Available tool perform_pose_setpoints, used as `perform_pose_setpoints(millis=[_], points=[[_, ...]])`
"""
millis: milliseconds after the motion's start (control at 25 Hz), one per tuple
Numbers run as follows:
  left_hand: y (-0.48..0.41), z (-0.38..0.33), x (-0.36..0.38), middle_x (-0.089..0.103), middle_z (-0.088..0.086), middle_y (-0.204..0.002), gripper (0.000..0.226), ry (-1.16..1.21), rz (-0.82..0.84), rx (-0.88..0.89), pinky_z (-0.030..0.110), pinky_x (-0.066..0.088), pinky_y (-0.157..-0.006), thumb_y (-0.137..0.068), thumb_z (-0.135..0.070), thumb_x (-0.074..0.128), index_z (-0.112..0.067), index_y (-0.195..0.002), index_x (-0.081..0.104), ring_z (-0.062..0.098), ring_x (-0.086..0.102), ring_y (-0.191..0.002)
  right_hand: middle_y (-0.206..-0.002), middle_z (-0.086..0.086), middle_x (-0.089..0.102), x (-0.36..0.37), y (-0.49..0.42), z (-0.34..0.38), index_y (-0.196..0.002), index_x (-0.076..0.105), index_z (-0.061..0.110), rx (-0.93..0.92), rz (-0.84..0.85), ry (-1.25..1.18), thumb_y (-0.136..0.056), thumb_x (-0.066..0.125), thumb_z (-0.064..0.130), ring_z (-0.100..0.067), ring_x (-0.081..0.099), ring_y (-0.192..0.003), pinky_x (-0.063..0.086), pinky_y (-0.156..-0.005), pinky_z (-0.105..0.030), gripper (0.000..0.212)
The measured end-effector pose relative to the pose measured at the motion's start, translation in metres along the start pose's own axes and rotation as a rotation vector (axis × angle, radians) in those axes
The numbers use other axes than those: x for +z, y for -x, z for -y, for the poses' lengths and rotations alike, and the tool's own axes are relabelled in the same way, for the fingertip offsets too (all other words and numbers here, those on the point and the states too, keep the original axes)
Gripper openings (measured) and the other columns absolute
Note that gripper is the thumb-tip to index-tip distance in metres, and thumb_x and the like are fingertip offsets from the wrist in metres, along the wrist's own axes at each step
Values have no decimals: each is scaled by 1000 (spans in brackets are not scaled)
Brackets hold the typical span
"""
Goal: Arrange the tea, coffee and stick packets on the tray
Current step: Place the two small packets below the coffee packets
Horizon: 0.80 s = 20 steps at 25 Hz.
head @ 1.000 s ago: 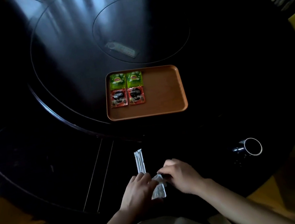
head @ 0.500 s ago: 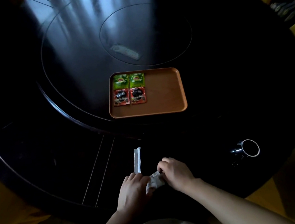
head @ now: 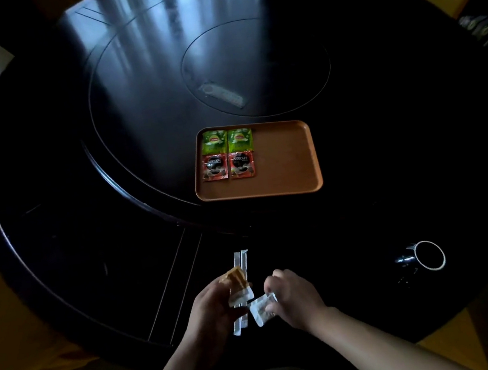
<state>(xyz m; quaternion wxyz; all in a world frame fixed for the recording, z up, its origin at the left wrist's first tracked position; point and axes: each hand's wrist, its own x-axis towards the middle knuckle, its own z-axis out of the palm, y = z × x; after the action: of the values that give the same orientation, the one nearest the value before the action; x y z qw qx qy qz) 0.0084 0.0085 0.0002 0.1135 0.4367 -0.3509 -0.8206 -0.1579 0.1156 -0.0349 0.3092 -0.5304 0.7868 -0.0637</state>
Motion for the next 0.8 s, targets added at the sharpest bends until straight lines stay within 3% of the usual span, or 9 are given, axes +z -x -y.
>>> perform_pose_setpoints(millis=[160,240,360,480,680,800], points=[[-1,-10,2,76,17,-98,42,-140,-101,7,32,58,-69,-80,-47,70,-9,-97,77,27,73,-87,-100,-6,54,0,2,7,-85,56,12,32,-46,40,-83,66,26,-25,55,-94,51,-73,-37,17],[-2,-13,-1,77,18,-94,34,-74,-145,-10,32,58,-66,-86,-37,68,-6,-96,76,27,75,-84,-98,-6,53,10,7,8,-84,56,9,49,-100,41,-88,61,21,-24,57,-88,50,-71,-34,14],[-7,-13,-9,76,21,-89,25,19,-226,-32,32,58,-60,-95,-18,58,3,-100,71,28,75,-75,-93,-5,57,18,10,12,-83,57,14,164,-159,-185,-88,58,11,-22,58,-84,46,-71,-29,6],[-10,-9,-17,75,23,-89,23,16,-258,-42,35,58,-61,-97,-13,55,4,-101,70,29,73,-74,-73,3,58,15,10,12,-69,47,22,300,-212,-375,-75,70,3,-15,58,-69,52,-63,-33,30],[-13,-3,-27,75,24,-94,22,-19,-250,-49,35,59,-61,-97,-15,56,-3,-98,74,33,74,-79,-77,7,64,5,10,1,-84,59,24,408,-265,-562,-66,78,12,-3,59,-70,42,-55,-11,28],[-16,-2,-29,75,24,-95,23,-17,-234,-44,36,59,-63,-97,-15,55,-6,-94,76,35,74,-84,-84,9,65,-7,10,-3,-90,61,27,443,-290,-601,-68,74,15,-4,62,-76,41,-60,-9,28]])
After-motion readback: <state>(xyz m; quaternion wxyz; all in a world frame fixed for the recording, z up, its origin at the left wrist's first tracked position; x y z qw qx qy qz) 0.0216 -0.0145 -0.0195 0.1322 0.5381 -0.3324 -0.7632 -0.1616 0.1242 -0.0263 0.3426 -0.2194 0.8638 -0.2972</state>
